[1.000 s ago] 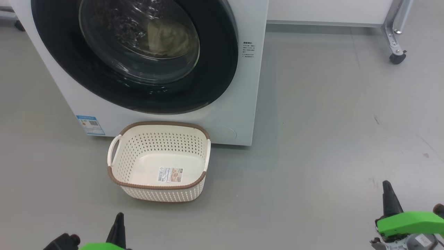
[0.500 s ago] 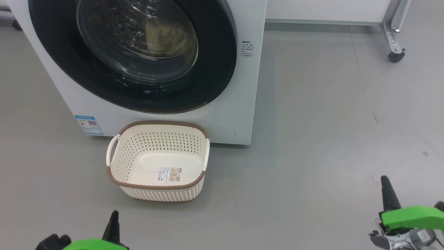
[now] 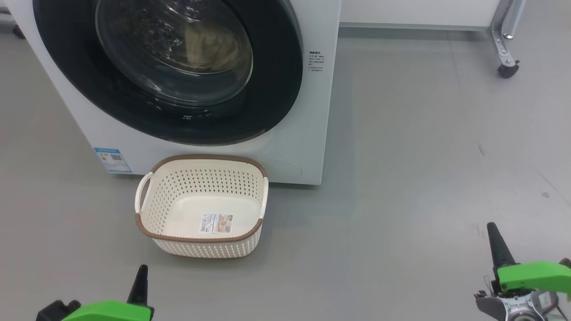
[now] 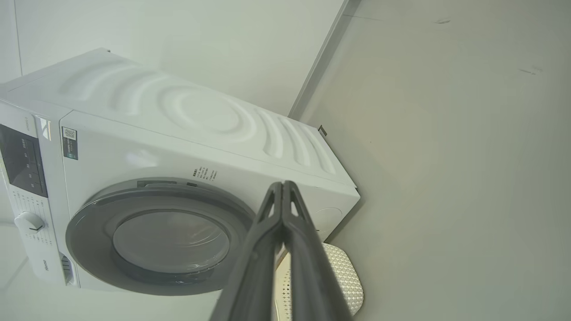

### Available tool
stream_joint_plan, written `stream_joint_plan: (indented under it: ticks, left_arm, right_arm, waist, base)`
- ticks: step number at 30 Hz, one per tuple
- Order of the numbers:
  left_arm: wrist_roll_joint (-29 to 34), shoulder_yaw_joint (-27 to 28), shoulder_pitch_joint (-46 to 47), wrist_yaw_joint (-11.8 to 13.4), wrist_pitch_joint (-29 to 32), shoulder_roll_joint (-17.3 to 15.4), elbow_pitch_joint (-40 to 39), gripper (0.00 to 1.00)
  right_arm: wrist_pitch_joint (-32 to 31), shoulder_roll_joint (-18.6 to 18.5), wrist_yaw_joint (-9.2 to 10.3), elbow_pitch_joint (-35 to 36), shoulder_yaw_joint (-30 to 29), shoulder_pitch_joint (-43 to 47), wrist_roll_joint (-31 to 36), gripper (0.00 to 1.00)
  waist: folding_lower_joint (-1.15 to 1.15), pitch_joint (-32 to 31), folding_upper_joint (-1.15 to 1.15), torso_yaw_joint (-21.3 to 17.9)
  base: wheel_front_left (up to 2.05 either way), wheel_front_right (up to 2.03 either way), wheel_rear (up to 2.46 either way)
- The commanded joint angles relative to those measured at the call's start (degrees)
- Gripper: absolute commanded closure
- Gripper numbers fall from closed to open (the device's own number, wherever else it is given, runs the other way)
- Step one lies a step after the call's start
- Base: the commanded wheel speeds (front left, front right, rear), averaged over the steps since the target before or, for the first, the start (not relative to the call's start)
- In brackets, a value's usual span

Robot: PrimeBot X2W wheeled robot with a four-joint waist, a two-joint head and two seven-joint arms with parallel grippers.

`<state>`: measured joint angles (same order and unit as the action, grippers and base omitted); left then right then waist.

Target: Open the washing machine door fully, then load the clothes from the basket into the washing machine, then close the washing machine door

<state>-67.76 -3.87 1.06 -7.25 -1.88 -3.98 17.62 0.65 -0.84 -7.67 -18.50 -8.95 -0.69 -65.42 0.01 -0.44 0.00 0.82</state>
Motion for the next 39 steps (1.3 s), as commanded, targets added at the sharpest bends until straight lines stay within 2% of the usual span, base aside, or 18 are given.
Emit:
stream_joint_plan:
  ticks: [1,39]
  left_arm:
    - [-2.12,2.11,2.97,-0.17,0.63,-0.44,-2.11,1.0]
    - [-25.0,8.72,4.96,-0.24,7.0,0.01,-3.58,1.0]
  right_arm:
    - [-0.58,-1.47,0.12,2.46,1.07,-3.64,-2.2,1.0]
    - [-6.96,-2.02,0.18,4.42,2.39,-5.44,-26.08,1.0]
  waist:
    - [0.0,0.03,0.0,-0.04]
    - [-0.01,0.6,0.0,-0.8]
  base:
    - [0.0,0.0,0.0]
    - [0.0,0.0,0.0]
